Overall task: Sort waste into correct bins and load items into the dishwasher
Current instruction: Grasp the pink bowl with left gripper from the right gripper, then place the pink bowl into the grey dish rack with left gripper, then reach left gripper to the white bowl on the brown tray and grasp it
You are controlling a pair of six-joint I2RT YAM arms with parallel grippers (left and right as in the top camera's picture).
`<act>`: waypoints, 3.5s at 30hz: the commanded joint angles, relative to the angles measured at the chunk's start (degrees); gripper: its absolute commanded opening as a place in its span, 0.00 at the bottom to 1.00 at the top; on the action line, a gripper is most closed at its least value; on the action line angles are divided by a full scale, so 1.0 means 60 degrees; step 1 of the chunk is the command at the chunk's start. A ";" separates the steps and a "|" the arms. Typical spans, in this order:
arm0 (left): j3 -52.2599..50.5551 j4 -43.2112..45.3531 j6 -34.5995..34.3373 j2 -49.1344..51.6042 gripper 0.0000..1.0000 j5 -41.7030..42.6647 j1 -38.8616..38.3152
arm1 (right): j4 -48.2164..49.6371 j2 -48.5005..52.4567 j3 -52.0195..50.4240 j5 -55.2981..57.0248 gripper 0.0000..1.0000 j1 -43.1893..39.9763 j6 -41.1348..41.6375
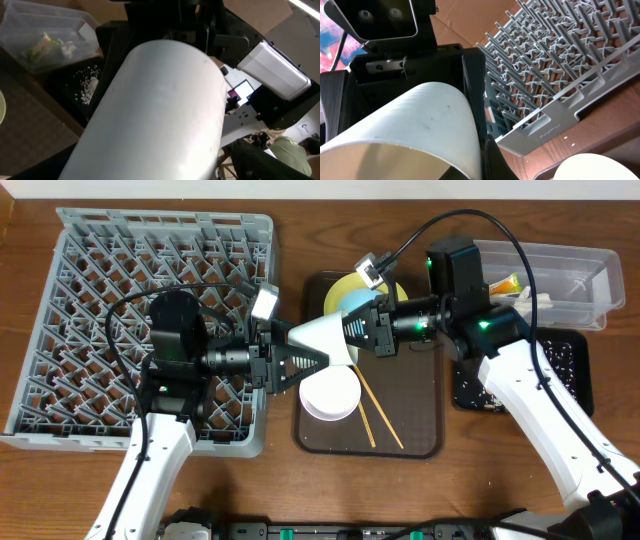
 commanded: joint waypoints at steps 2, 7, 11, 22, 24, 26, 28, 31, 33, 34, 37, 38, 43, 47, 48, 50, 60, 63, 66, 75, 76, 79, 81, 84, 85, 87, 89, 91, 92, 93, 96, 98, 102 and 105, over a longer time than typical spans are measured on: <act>0.0146 0.0623 -0.0790 -0.0047 0.84 0.0401 -0.0211 | -0.0033 0.0000 0.0066 0.0273 0.02 -0.0058 0.0087; 0.0146 0.0936 -0.0925 -0.0047 0.74 0.0390 -0.0361 | -0.0029 0.0000 0.0066 0.0277 0.03 -0.0058 0.0084; 0.0146 0.0940 -0.0922 -0.0047 0.69 0.0331 -0.0404 | -0.0036 0.0000 0.0066 0.0273 0.07 -0.0058 0.0084; 0.0146 0.0936 -0.0874 -0.0047 0.52 -0.0171 -0.0401 | -0.0084 0.0000 0.0066 0.0277 0.21 -0.0058 0.0084; 0.0146 0.0933 -0.0820 -0.0047 0.50 -0.0393 -0.0393 | -0.0117 0.0000 0.0066 0.0277 0.26 -0.0058 0.0084; 0.0146 0.0933 -0.0342 -0.0047 0.49 -0.0426 -0.0390 | -0.0197 0.0000 0.0066 0.0277 0.34 -0.0062 0.0080; 0.0146 0.0925 0.0004 -0.0044 0.48 -0.0430 -0.0331 | -0.0313 0.0000 0.0066 0.0277 0.38 -0.0095 0.0080; 0.0146 0.0557 0.0379 -0.0044 0.48 -0.0903 -0.0127 | -0.0401 0.0000 0.0066 0.0273 0.48 -0.0200 0.0080; 0.0146 -0.0007 0.0882 -0.0044 0.48 -0.1337 0.0047 | -0.0404 0.0000 0.0066 0.0273 0.52 -0.0310 0.0080; 0.0146 -0.0346 0.1086 -0.0044 0.48 -0.1588 0.0131 | -0.0408 0.0000 0.0066 0.0273 0.54 -0.0382 0.0080; 0.0146 -0.1202 0.1734 -0.0044 0.48 -0.1960 0.0350 | -0.0477 0.0000 0.0066 0.0280 0.57 -0.0674 0.0073; 0.0146 -0.1402 0.1905 -0.0044 0.48 -0.1989 0.0423 | -0.0510 0.0000 0.0066 0.0280 0.58 -0.0780 0.0069; 0.0146 -0.1934 0.2240 -0.0047 0.48 -0.2364 0.0841 | -0.0914 0.0000 0.0066 0.0616 0.60 -0.1406 -0.0182; 0.0146 -0.2397 0.2535 -0.0055 0.49 -0.3115 0.1206 | -0.1614 0.0000 0.0066 0.1636 0.62 -0.1800 -0.0488; 0.0146 -0.2623 0.2605 -0.0058 0.49 -0.3399 0.1300 | -0.1803 0.0000 0.0066 0.1880 0.62 -0.1880 -0.0597; 0.0149 -0.3140 0.2710 -0.0073 0.49 -0.4058 0.1497 | -0.2160 0.0000 0.0066 0.2310 0.62 -0.2029 -0.0809; 0.1756 -0.8313 0.3920 -0.0361 0.39 -0.8535 0.2860 | -0.3748 -0.0189 0.0204 0.4768 0.64 -0.2528 -0.1643; 0.2484 -0.9883 0.4105 -0.0361 0.39 -1.0200 0.3315 | -0.4353 -0.0284 0.0426 0.5679 0.64 -0.2543 -0.1909; 0.2656 -1.0513 0.4098 -0.0361 0.40 -1.1114 0.3799 | -0.4776 -0.0401 0.0568 0.6306 0.65 -0.2543 -0.1934; 0.2645 -1.1074 0.4091 0.0328 0.40 -1.1868 0.4503 | -0.5115 -0.0455 0.0572 0.6360 0.65 -0.2543 -0.2080; 0.2645 -1.1136 0.4091 0.0466 0.40 -1.1930 0.4503 | -0.5115 -0.0455 0.0572 0.6360 0.65 -0.2543 -0.2084; 0.2645 -1.1282 0.4091 0.0962 0.40 -1.1934 0.4503 | -0.5115 -0.0455 0.0572 0.6360 0.65 -0.2543 -0.2080; 0.2645 -1.1340 0.4091 0.1351 0.40 -1.1934 0.4503 | -0.5122 -0.0455 0.0572 0.6360 0.65 -0.2543 -0.2080; 0.2645 -1.1398 0.4091 0.1971 0.40 -1.1985 0.4503 | -0.5158 -0.0455 0.0572 0.6360 0.65 -0.2543 -0.2080; 0.2645 -1.1402 0.4091 0.2175 0.40 -1.2014 0.4503 | -0.5169 -0.0455 0.0572 0.6360 0.65 -0.2543 -0.2080; 0.2645 -1.1395 0.4091 0.2499 0.40 -1.2054 0.4503 | -0.5187 -0.0455 0.0572 0.6360 0.65 -0.2543 -0.2080; 0.2645 -1.1387 0.4087 0.2816 0.42 -1.2105 0.4503 | -0.5195 -0.0455 0.0572 0.6360 0.65 -0.2543 -0.2080; 0.2645 -1.1387 0.4087 0.3024 0.47 -1.2105 0.4503 | -0.5209 -0.0455 0.0572 0.6360 0.65 -0.2543 -0.2080; 0.2645 -1.1366 0.4087 0.3082 0.54 -1.2105 0.4503 | -0.5220 -0.0455 0.0572 0.6360 0.65 -0.2543 -0.2080; 0.2645 -1.1362 0.4087 0.3096 0.65 -1.2101 0.4503 | -0.5227 -0.0455 0.0572 0.6360 0.65 -0.2543 -0.2080; 0.2667 -1.1336 0.4076 0.3005 0.82 -1.2094 0.4503 | -0.5253 -0.0455 0.0572 0.6360 0.65 -0.2543 -0.2080; 0.2725 -1.1351 0.3982 0.2871 0.83 -1.2032 0.4503 | -0.5260 -0.0455 0.0572 0.6364 0.65 -0.2543 -0.2080; 0.2896 -1.1369 0.3985 0.2226 0.95 -1.1468 0.4488 | -0.5293 -0.0455 0.0572 0.6488 0.69 -0.2543 -0.2080; 0.2943 -1.1333 0.3982 0.1523 0.98 -1.0969 0.4320 | -0.5461 -0.0455 0.0572 0.7162 0.70 -0.2543 -0.2073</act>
